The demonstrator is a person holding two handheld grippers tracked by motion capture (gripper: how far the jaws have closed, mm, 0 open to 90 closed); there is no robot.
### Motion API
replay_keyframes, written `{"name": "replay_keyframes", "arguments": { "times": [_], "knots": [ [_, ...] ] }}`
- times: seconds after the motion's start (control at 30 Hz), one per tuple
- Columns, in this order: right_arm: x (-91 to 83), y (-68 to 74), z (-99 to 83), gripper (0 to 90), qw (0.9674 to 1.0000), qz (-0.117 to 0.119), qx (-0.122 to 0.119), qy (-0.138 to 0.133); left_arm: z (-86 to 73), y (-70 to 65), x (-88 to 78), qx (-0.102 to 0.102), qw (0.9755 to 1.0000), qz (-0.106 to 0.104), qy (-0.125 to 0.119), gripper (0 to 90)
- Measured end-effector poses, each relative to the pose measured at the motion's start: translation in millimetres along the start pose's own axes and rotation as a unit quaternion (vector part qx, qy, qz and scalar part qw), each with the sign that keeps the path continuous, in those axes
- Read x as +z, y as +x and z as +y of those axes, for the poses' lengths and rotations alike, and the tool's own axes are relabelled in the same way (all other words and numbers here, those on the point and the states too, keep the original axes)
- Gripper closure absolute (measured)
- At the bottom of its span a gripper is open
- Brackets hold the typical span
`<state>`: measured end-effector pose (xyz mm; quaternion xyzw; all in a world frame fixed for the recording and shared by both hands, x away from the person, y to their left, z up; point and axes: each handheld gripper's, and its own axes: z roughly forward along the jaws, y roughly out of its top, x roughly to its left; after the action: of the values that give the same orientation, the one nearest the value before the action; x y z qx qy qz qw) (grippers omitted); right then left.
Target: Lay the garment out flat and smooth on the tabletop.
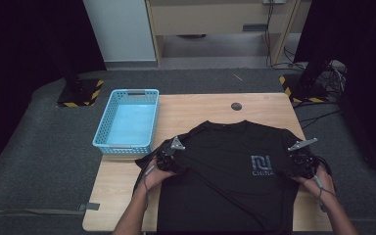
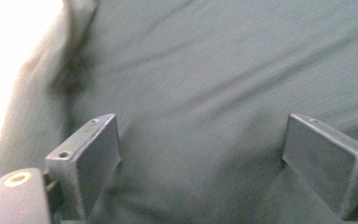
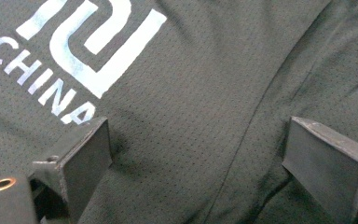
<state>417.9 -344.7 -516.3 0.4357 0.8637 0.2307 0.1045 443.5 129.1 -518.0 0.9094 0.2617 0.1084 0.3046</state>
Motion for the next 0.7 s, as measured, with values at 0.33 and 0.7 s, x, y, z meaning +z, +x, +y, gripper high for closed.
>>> {"name": "replay_keyframes", "arguments": {
  "times": [0.33,0.7],
  "knots": [
    [4.5,0.6,4.4,3.3,1.0,-0.004,0.002,0.006,15.3,38.3,22.5,-0.064,0.9977,0.018,0.01,6.0],
    [-1.5,1.7,2.5,7.6,0.9997,-0.003,0.022,0.0,19.6,26.1,8.5,-0.068,0.9975,0.018,-0.012,8.2]
  ]
}}
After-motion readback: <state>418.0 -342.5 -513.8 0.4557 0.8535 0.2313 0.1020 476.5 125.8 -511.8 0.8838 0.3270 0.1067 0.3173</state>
